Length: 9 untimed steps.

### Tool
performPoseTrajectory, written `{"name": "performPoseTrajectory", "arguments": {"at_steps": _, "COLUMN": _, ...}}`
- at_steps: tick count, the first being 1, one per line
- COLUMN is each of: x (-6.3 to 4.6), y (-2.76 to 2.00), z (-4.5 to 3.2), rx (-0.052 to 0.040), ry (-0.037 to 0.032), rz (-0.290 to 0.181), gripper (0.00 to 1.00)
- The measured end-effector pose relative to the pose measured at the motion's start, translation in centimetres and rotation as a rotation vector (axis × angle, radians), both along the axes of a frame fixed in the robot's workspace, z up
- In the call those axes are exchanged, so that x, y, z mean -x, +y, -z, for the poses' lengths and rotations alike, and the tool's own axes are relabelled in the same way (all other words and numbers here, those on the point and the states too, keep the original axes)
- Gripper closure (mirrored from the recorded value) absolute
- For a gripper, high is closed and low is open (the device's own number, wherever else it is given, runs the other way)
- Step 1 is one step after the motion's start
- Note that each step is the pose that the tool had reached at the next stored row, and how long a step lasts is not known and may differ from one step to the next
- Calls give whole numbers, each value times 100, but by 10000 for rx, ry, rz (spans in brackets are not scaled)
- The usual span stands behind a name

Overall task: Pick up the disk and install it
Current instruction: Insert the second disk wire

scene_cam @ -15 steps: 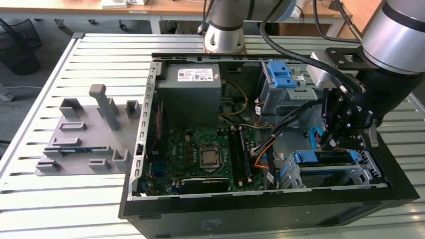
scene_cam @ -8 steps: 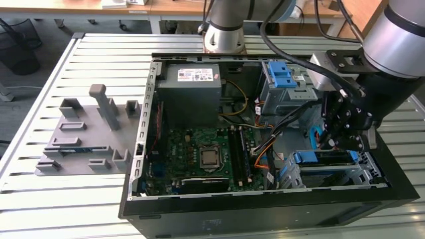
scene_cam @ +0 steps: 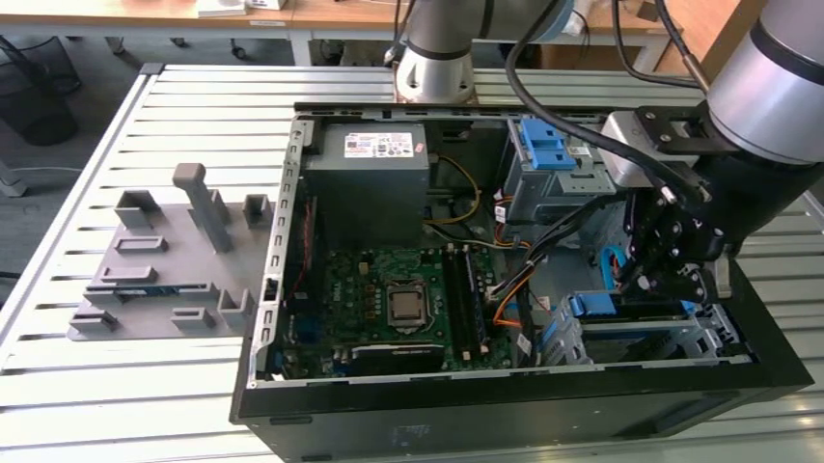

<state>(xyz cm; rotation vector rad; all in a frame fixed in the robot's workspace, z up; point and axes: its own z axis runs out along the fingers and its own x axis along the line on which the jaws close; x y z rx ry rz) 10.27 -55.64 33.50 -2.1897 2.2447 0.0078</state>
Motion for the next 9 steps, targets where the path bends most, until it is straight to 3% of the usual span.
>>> {"name": "performPoseTrajectory", "arguments": {"at_steps": 9, "x": -8, "y": -35, "z": 10, "rx": -9, "ry": 0, "rz": 0, "gripper": 84}}
